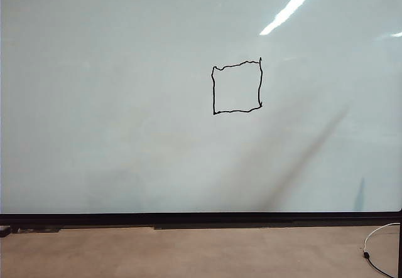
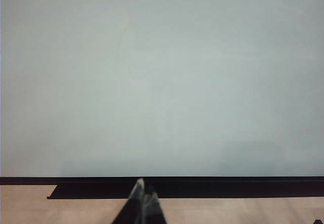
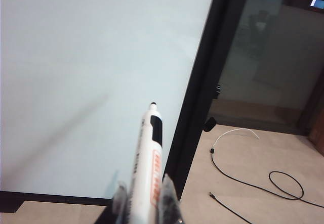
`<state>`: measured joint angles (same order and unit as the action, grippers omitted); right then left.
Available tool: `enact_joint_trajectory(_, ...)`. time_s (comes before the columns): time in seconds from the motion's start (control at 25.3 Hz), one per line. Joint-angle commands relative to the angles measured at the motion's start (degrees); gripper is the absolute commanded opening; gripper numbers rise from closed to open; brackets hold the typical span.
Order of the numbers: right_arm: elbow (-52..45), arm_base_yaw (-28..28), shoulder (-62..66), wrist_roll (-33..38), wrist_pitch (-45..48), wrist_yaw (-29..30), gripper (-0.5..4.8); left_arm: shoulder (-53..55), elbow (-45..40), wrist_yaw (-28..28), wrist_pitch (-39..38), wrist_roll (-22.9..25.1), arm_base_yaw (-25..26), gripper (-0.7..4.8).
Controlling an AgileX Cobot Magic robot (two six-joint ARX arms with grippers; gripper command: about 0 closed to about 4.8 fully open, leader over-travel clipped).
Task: Pick up the pen on the shelf to the right of the whiteboard and draw a rectangle.
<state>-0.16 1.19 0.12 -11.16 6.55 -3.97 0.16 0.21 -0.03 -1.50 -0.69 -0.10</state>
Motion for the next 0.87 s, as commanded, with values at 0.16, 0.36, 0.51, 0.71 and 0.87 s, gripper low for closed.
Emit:
enact_joint_trajectory(0.16,0.20,0.04,-0.04,0.61,0.55,-0.39,0.00,0.02,0.17,0.24,0.31,0.24,-0.02,-0.04)
enact_joint_trajectory(0.36,0.20,0.04,-0.04,0.61,0.55,-0.39,0.00,0.02,0.15,0.24,0.31,0.24,-0.02,-0.04)
enact_joint_trajectory(0.51,0.20,0.04,-0.04,0.61,0.55,-0.37,0.00,0.02,0.17,0.24,0.31,0.24,-0.02,-0.04)
enact_joint_trajectory(0.71,0.20,0.04,-0.04,0.61,0.55,-0.39,0.00,0.02,0.17,0.22,0.31,0.24,-0.02,-0.04)
enact_joint_trajectory(0.87,0.20,0.04,-0.04,0.61,0.55,-0.39,0.00,0.02,0.17,0.24,0.31,0.24,-0.02,-0.05)
